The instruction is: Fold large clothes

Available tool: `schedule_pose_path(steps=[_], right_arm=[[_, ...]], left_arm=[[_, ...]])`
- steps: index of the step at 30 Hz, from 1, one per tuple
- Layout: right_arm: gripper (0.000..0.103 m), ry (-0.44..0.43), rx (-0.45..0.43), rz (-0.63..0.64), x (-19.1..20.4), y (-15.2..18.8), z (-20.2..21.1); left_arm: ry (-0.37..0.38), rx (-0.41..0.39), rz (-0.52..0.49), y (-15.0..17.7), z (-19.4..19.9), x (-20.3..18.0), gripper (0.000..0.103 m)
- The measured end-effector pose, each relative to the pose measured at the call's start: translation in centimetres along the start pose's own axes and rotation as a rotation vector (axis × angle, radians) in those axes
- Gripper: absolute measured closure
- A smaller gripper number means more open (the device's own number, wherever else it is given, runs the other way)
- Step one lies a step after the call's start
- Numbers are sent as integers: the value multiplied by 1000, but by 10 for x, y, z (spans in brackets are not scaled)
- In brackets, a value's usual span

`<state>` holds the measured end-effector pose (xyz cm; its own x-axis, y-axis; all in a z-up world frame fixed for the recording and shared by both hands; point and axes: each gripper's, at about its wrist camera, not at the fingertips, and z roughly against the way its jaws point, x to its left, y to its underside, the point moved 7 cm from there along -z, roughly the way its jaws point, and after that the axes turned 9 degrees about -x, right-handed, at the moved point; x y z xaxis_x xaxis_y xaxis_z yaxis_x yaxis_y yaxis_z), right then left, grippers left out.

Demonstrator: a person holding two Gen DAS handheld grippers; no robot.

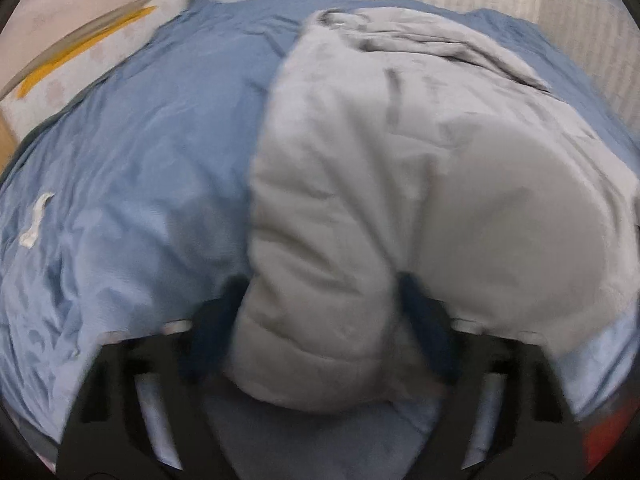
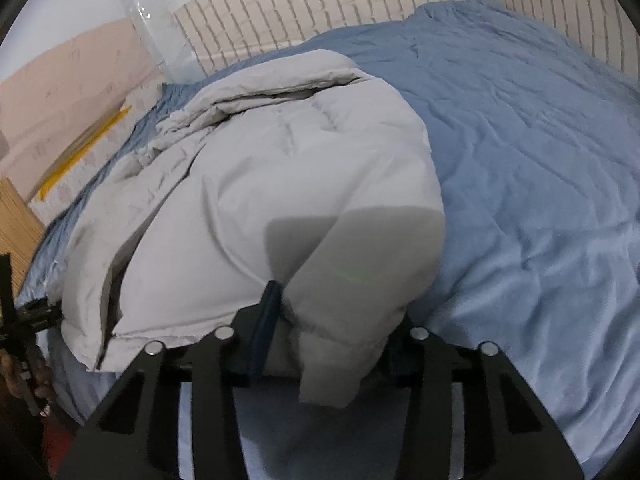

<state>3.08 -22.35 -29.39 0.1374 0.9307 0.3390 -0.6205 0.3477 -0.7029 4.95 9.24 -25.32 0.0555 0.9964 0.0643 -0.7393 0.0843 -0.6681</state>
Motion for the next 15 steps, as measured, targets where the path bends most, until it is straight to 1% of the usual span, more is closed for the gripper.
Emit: schedule_pose_path(steps=[1,2,3,4,6,7,10,13,15], right_arm=[[65,10,0,11,0,-2,1],[66,27,1,33,2,-3,3],[67,44,3,56,5,-4,4],[69,56,5,71,6,-5,6],[72,80,14,103,10,-9,7],[74,88,16,111,10,-10,9],[78,113,19,134,13,-18,15],[80,133,3,162,18,-33,24],[82,140,-10,180,21,-44,30]], left_arm=[[-19,-7,-28,-1,4,-3,45],[-25,-8,-47,-2,6,-5,50],[-26,-9,-58,-4,8,-5,60],[-20,-8,-56,-7,11,-5,64],[16,-2,-32,-15,15,-4,70],[29,-1,-24,-19,16,-3,72],[49,-14,-18,-34,22,-3,73],[55,-51,-43,-53,31,-8,74],[75,-68,-35,-67,36,-11,74]])
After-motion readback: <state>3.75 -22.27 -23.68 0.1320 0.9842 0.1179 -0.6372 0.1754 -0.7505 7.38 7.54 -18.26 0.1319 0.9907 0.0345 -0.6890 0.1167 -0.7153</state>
